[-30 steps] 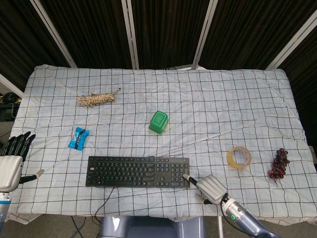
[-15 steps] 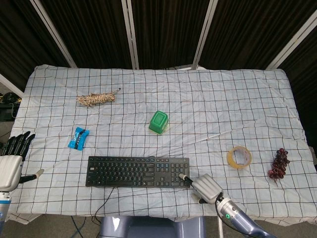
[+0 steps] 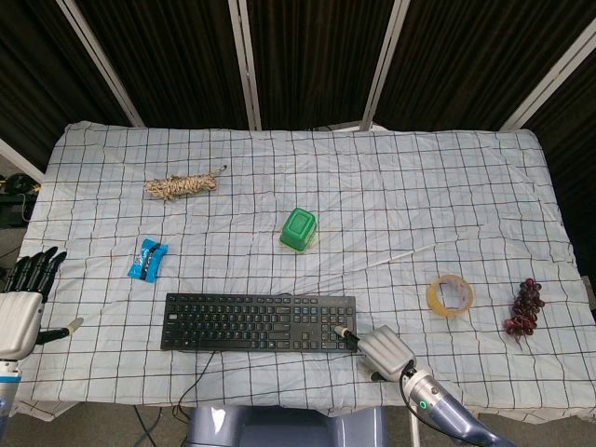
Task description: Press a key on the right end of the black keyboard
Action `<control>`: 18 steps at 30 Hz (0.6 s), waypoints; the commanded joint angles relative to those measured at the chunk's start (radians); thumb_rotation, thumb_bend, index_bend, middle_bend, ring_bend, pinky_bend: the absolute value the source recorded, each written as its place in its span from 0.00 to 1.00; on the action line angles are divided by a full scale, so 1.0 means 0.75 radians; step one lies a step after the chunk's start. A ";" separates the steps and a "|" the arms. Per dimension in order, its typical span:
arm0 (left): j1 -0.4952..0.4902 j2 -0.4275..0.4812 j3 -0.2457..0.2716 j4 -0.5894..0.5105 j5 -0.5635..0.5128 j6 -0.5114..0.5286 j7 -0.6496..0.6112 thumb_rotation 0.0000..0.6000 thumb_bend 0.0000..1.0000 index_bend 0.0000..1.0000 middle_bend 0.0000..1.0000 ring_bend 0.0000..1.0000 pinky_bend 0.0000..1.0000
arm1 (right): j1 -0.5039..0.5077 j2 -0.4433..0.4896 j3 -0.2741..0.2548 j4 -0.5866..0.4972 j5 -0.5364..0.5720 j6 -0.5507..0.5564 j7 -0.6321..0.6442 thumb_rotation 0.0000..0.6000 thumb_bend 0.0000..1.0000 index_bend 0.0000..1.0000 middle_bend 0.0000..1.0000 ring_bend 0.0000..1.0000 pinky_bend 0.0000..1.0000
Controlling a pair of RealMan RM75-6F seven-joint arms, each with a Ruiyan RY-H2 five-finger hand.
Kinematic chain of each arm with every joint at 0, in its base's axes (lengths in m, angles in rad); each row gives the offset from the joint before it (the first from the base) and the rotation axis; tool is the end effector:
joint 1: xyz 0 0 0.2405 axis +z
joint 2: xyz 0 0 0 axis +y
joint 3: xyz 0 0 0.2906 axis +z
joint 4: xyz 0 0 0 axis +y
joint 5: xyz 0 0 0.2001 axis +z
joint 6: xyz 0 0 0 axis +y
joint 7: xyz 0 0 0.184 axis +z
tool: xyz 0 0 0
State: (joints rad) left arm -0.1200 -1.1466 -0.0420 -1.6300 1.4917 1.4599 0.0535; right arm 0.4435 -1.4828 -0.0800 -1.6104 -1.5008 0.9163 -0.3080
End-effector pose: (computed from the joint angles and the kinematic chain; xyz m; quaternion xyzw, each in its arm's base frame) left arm -0.3283 0.2324 0.1665 -0.6078 -0.3863 -0.3861 0.5764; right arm -0.2336 -0.2440 -0.0558 0.8281 -0.3839 0.2802 0.2971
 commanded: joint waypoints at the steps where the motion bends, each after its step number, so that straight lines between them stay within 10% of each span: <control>1: 0.000 0.000 0.000 0.000 0.000 0.001 0.000 1.00 0.00 0.00 0.00 0.00 0.00 | 0.001 -0.002 -0.001 -0.004 0.006 0.001 -0.006 1.00 0.42 0.17 0.82 0.80 0.66; 18: 0.001 0.001 0.000 -0.001 0.003 0.004 -0.004 1.00 0.00 0.00 0.00 0.00 0.00 | 0.009 0.015 0.020 -0.043 0.032 0.048 -0.056 1.00 0.42 0.18 0.82 0.80 0.66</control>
State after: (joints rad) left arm -0.1191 -1.1460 -0.0417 -1.6310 1.4938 1.4626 0.0505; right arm 0.4491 -1.4744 -0.0674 -1.6395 -1.4774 0.9499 -0.3475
